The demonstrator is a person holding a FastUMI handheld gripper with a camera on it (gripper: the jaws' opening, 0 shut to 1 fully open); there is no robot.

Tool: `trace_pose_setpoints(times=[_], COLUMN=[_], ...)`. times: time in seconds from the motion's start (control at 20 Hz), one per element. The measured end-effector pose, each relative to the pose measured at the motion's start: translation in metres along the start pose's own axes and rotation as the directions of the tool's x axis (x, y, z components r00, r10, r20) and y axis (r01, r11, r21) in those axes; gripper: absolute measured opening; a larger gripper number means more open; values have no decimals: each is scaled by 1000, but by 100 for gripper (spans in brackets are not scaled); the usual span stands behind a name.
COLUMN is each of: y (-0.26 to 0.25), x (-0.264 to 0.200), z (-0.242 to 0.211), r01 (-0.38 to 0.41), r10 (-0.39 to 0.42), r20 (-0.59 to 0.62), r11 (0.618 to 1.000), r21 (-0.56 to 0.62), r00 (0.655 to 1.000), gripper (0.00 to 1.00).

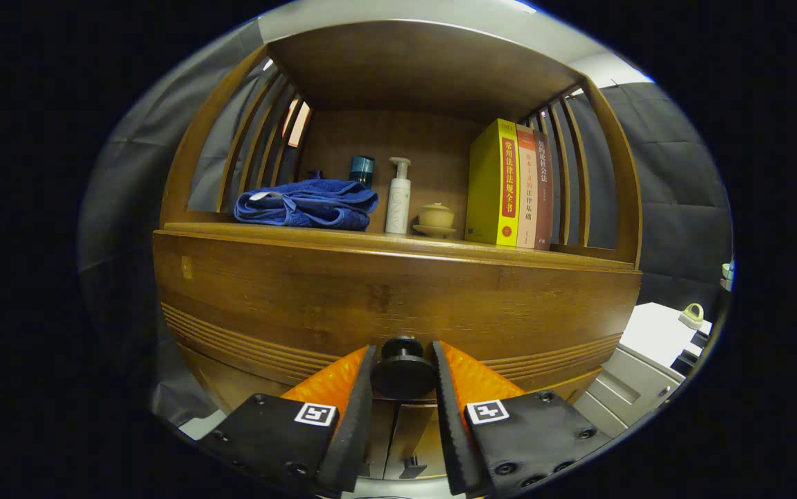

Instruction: Pull open the drawer, take out the items inside it, and place them on the countertop above the cabinet.

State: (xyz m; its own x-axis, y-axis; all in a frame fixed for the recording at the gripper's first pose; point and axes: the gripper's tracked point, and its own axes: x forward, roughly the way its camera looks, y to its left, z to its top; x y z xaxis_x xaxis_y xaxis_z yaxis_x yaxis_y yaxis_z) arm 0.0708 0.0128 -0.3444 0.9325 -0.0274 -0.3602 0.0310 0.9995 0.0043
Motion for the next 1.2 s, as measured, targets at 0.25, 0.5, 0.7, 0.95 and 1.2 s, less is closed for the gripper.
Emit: trace_pose_setpoints(times=[0.25, 0.5, 0.7, 0.95, 1.2], y=[-3, -2, -3, -3, -3], x=[4, -11, -36, -72, -102], z=[2, 3, 1, 0, -1], r01=[-22, -41, -48, -60, -74], r10=[22, 42, 52, 67, 81], r20=[-18, -47, -73, -111, -134], r11=[1000, 999, 997, 996, 996], r21=[5, 31, 56, 65, 56], r00=[1000, 998, 996, 992, 988], gripper=[46, 45, 40, 39, 39])
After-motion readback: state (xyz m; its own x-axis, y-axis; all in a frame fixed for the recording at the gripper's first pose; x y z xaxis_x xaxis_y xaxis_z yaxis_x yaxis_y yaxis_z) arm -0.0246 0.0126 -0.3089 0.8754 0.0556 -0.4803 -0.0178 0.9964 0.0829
